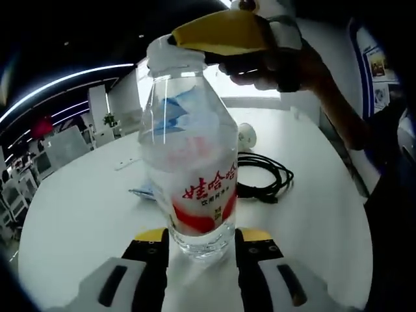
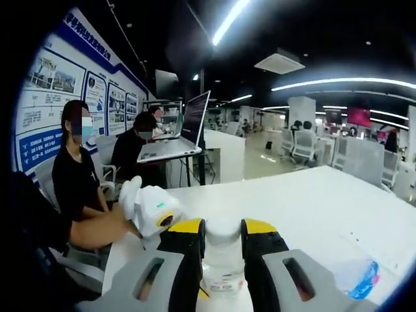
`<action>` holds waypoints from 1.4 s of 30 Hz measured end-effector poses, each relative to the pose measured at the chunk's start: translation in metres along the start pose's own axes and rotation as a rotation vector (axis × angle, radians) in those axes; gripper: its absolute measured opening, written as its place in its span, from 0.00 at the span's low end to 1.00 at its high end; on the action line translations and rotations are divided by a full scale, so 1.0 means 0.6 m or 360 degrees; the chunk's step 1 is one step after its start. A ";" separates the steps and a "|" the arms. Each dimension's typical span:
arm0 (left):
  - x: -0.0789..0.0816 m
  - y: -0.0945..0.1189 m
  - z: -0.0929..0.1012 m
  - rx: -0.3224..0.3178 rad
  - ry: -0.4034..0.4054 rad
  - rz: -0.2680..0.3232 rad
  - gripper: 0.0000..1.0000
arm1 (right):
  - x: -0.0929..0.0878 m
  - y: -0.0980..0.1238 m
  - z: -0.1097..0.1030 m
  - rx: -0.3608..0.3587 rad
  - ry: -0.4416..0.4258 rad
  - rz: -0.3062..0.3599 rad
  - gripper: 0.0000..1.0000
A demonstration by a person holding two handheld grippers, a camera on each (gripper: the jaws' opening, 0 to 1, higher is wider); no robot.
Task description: Arrange the tabletop items into an orderly group along one side of the table until the central work area is clear of visible clutter.
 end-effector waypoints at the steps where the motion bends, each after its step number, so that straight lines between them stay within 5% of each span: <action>1: 0.004 0.002 -0.001 -0.0003 -0.0020 0.0021 0.40 | 0.000 0.000 0.001 -0.0006 -0.0002 0.0002 0.20; 10: 0.028 0.005 -0.023 -0.0058 -0.0085 0.0172 0.49 | 0.015 0.008 -0.004 -0.0089 0.0031 0.0060 0.21; 19: 0.045 -0.005 -0.021 -0.0164 -0.0098 0.0335 0.50 | -0.009 -0.011 0.004 -0.0143 0.0066 -0.0003 0.23; 42: 0.045 -0.003 -0.023 -0.0163 -0.0076 0.0341 0.43 | -0.006 -0.020 0.006 -0.0088 -0.0047 0.0026 0.18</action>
Point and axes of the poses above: the point that each gripper's makers call its tool centre point, and the gripper's own axes: y roughly backward along the fingers, z roughly to its right, x roughly out of its top, the point moved 1 cm from there along y, roughly backward along the fingers, and after that the axes turned 14 degrees about -y, right-handed, at the moved point
